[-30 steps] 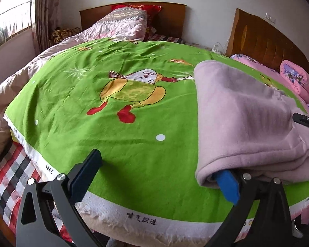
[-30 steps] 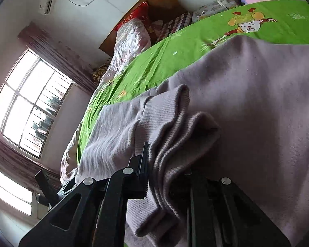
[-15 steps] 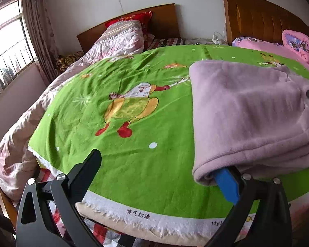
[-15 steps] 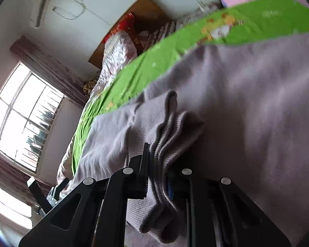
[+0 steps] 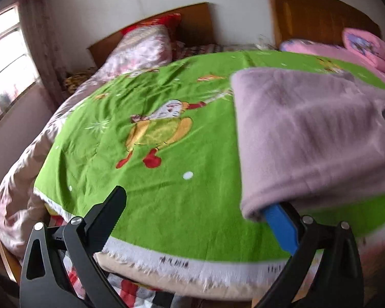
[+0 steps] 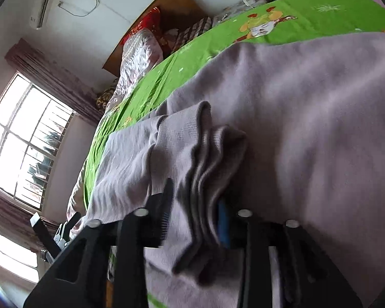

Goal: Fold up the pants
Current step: 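Open both tools and smooth the folded sweatpants flat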

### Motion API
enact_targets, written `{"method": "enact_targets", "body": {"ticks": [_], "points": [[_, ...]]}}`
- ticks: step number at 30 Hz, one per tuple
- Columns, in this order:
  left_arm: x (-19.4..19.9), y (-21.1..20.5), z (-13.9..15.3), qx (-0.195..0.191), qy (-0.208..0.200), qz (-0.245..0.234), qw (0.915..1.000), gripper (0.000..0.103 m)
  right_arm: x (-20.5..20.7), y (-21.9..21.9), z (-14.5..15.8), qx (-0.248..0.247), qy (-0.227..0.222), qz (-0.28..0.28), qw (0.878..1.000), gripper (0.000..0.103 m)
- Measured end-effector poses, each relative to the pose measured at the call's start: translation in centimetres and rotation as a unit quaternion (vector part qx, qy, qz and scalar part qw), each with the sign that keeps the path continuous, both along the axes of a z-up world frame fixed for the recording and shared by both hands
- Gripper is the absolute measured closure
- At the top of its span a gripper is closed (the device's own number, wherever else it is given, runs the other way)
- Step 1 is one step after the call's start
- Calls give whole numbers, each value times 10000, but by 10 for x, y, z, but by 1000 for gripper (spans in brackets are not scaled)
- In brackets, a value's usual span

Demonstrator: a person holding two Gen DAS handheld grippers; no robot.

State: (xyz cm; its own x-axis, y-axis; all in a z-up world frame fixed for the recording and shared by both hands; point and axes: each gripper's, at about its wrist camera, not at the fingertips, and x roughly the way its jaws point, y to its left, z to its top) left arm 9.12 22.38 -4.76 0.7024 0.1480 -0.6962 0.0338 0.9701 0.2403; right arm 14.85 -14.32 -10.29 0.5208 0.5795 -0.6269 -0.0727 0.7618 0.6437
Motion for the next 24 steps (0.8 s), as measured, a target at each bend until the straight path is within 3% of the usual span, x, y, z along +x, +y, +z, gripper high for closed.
{"method": "enact_targets", "body": {"ticks": [1,3,4,6,7,10,15,18,21,24], "points": [[-5,0,2,91,95,-183,9997,1,-4,-5,5,-32,-80,-22,10000,47],[-26,1,12,381,186,-524,9977,2,-20,-17,26,-368,-500,-217,9978,45],[-34,4,22,322,93,-607,9976,2,-26,-18,37,-632,-776,-204,9948,45],[-49,10,55,-239,-415,-694,9964,2,-34,-8,55,-1087,-1162,-31,9873,45],[-51,12,75,-733,-776,-648,9922,2,-36,0,61,-1214,-1291,87,9841,45],[-34,-1,91,-1538,-1017,-820,9794,2,-37,43,69,-1493,-1581,639,9740,45],[28,-46,41,-1480,-207,-869,9849,2,-29,98,50,-2356,-1436,1229,9533,46],[39,-63,2,-957,382,-750,9918,2,-34,106,20,-3113,-1143,1529,9309,44],[38,-47,-13,-1629,533,-675,9829,1,-53,97,13,-3188,-1413,1654,9225,43],[38,-45,-13,-1610,485,-730,9830,1,-57,86,10,-2987,-1516,1690,9269,41]]}}
